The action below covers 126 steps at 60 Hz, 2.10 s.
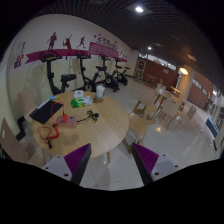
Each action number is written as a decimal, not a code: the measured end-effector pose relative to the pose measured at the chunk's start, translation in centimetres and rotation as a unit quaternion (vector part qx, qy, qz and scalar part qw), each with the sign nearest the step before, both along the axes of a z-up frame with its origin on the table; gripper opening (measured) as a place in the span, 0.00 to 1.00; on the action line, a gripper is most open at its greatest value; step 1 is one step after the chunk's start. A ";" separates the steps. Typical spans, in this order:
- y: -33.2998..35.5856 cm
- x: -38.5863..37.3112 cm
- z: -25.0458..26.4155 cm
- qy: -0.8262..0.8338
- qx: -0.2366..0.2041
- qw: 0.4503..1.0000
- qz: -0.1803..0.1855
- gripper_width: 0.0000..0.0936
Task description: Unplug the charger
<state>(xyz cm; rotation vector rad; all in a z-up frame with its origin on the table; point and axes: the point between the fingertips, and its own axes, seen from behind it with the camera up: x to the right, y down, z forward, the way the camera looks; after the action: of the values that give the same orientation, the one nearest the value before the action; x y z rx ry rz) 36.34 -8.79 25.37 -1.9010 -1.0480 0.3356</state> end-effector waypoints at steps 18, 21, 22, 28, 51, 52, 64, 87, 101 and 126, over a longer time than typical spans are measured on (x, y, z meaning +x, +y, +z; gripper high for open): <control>-4.5 -6.4 -1.2 -0.012 -0.008 0.998 0.060 0.92; -5.7 -8.9 -1.8 -0.006 -0.011 0.997 0.071 0.92; -6.1 -9.7 -2.1 -0.004 -0.012 0.997 0.073 0.91; -8.5 -14.5 -4.4 0.005 -0.025 0.996 0.084 0.92; -12.2 -27.5 -11.3 0.043 -0.032 0.993 0.104 0.91; -12.0 -28.0 -11.7 0.044 -0.031 0.993 0.103 0.91; -10.1 -35.7 -16.1 0.069 -0.038 0.991 0.107 0.91; -4.1 -45.4 -22.2 0.084 -0.036 0.990 0.103 0.92; -2.9 -47.8 -22.9 0.092 -0.041 0.989 0.104 0.91; 0.2 -47.9 -11.9 0.163 -0.005 0.979 0.118 0.16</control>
<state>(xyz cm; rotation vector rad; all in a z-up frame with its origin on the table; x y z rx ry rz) -11.53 -8.55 13.51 -1.6592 -1.0476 0.7630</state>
